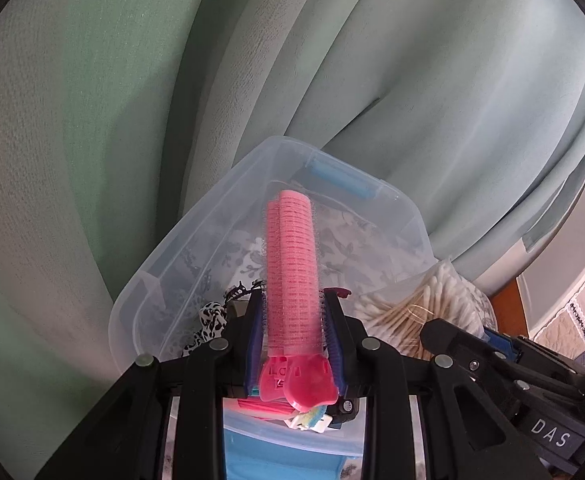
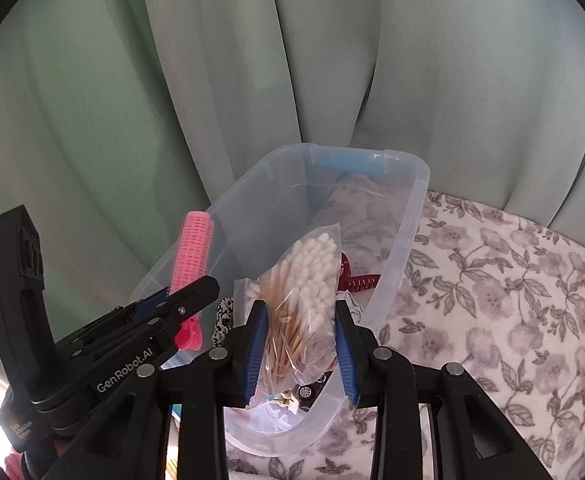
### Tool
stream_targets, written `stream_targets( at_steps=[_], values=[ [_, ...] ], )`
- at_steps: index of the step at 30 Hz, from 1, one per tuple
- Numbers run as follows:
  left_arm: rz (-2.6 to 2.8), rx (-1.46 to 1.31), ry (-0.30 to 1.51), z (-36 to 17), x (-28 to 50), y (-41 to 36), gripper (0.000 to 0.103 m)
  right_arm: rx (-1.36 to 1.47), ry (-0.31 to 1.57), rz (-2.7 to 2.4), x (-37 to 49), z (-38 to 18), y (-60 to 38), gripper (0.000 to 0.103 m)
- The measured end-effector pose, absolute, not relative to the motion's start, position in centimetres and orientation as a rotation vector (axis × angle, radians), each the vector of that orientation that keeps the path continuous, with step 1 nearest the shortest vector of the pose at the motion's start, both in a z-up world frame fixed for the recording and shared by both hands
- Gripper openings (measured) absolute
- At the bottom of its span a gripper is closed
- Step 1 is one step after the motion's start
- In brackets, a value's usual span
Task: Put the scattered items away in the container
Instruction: 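Lift the pink clip with the left tool while the right tool carries the swab bag to the container, then open both tools over the container to drop the pink clip and swab bag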
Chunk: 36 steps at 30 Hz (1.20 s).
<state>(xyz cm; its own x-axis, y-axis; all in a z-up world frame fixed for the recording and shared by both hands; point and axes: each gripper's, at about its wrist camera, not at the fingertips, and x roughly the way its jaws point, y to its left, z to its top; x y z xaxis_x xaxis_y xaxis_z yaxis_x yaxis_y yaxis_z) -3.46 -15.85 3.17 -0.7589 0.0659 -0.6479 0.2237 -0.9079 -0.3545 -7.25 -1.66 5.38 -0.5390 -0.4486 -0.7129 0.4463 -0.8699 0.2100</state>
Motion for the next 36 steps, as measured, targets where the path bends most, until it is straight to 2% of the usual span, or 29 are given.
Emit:
stream_targets(
  at_steps=[13, 17, 25, 28, 30, 31, 34, 36],
  values=[
    [-2.805, 1.024, 0.612, 3.3, -3.5, -15.7, 0.031, 1.141, 0.027, -2.339, -8.1, 3.2, -2.1, 0.037],
    [-2.827, 1.027, 0.593, 3.2, -3.8, -15.3, 0.041, 1.13, 0.048, -2.324, -7.9, 3.1, -2.4, 0.04],
    [-2.836, 1.028, 0.617, 3.6, -3.5, -15.6, 0.047, 1.118, 0.006, -2.309, -7.5, 3.2, -1.6, 0.04],
    [-2.84, 1.028, 0.642, 3.7, -3.6, -15.7, 0.052, 1.113, -0.011, -2.307, -7.1, 3.5, -1.3, 0.044],
    [-2.81, 1.023, 0.628, 3.7, -3.9, -15.5, 0.072, 1.106, -0.017, -2.313, -7.0, 3.8, -1.1, 0.046],
    [-2.798, 1.019, 0.636, 3.7, -3.7, -15.7, 0.076, 1.102, -0.017, -2.317, -6.9, 4.0, -0.9, 0.048],
    [-2.796, 1.033, 0.716, 3.6, -3.5, -16.1, 0.078, 1.095, -0.016, -2.337, -6.4, 4.5, -0.6, 0.067],
    [-2.796, 1.029, 0.702, 3.9, -3.3, -15.9, 0.078, 1.087, -0.02, -2.338, -6.0, 4.8, -0.3, 0.067]
  ],
)
